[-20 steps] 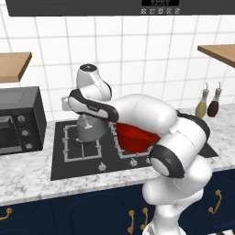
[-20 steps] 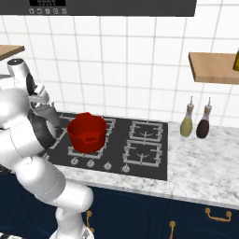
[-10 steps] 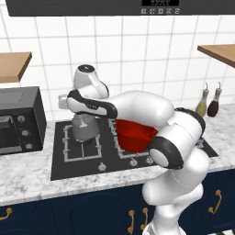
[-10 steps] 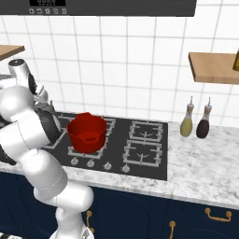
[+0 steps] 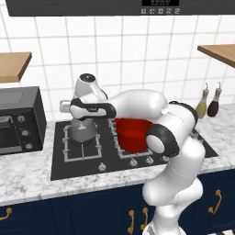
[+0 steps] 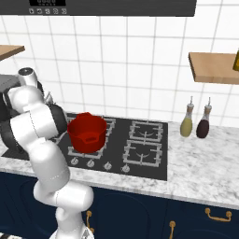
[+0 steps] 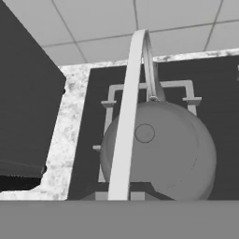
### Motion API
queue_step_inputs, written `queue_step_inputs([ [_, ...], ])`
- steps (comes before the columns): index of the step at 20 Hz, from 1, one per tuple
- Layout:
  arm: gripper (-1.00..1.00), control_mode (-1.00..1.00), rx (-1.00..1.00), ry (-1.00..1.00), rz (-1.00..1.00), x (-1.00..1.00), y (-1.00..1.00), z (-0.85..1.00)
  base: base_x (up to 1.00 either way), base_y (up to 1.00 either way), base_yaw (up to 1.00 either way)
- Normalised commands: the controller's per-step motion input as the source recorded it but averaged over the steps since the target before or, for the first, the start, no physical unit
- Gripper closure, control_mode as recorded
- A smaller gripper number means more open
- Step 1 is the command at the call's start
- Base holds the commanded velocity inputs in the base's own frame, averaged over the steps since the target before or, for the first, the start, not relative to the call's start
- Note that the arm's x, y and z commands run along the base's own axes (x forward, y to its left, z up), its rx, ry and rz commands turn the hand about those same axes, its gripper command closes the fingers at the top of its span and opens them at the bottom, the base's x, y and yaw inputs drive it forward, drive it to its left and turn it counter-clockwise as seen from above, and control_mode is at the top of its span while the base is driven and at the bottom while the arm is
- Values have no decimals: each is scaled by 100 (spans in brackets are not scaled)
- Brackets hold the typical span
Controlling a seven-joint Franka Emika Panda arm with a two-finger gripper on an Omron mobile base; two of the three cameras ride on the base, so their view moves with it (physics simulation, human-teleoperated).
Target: Pick the kettle from the counter and place it on a stove burner. Then turn the burner on.
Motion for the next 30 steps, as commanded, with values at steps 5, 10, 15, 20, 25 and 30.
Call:
queue_step_inputs([
  [5, 100, -100, 0, 0, 0, 40, 32, -27, 0, 0, 0],
  [10, 100, -100, 0, 0, -1, 35, 11, -35, 0, 0, 0],
  [15, 100, -100, -1, 0, -4, 27, 0, -27, 0, 0, 0],
  [20, 100, -100, -1, 0, -8, 0, -13, -22, 0, 0, 0],
  [25, 100, -100, 0, 0, -4, 0, -28, -26, 0, 0, 0],
  [30, 100, -100, 0, 0, -1, 0, -34, -23, 0, 0, 0],
])
